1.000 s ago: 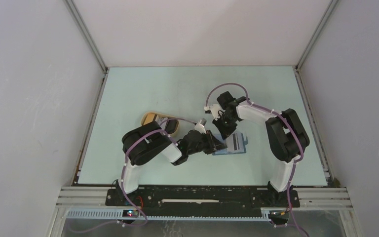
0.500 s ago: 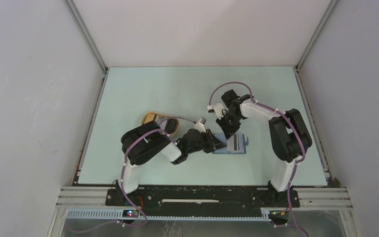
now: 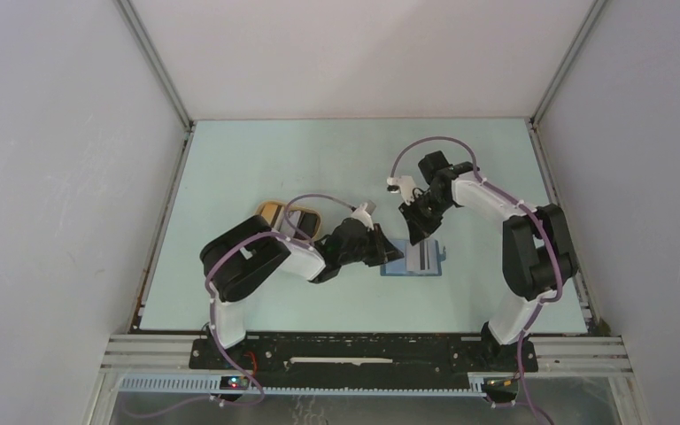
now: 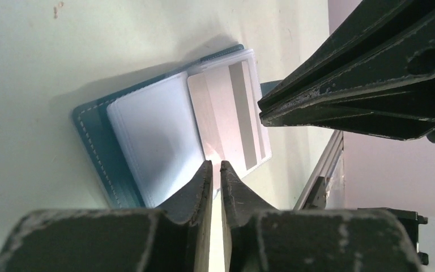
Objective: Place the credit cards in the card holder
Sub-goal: Insert the credit card into the card holder.
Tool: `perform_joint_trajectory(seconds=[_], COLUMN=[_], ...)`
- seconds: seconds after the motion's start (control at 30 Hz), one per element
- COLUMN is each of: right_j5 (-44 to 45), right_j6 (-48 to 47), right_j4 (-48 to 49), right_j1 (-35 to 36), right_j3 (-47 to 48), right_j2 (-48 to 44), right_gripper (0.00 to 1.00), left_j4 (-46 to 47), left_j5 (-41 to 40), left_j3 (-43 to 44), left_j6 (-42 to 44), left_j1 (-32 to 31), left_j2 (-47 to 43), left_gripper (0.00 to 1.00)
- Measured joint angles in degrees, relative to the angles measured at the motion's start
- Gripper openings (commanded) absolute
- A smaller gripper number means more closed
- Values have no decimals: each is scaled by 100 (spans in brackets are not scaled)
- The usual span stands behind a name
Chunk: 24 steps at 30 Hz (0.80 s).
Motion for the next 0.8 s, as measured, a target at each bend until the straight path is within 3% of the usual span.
perform_joint_trajectory(seconds=[0.43,0.8], right_j5=[472,769], right_j6=[-297,-291], right_j4=[-229,-229], right_j1=[-337,-393], right_j3=[-356,-358], right_j2=[-133,229], right_gripper=[16,16], left_j4=[-1729,-2194], left_j5=[-122,-92], left_j3=[723,1058], left_j6=[868,1075], left_j1=[0,0], left_j2=[-52,17], left_gripper=[11,10])
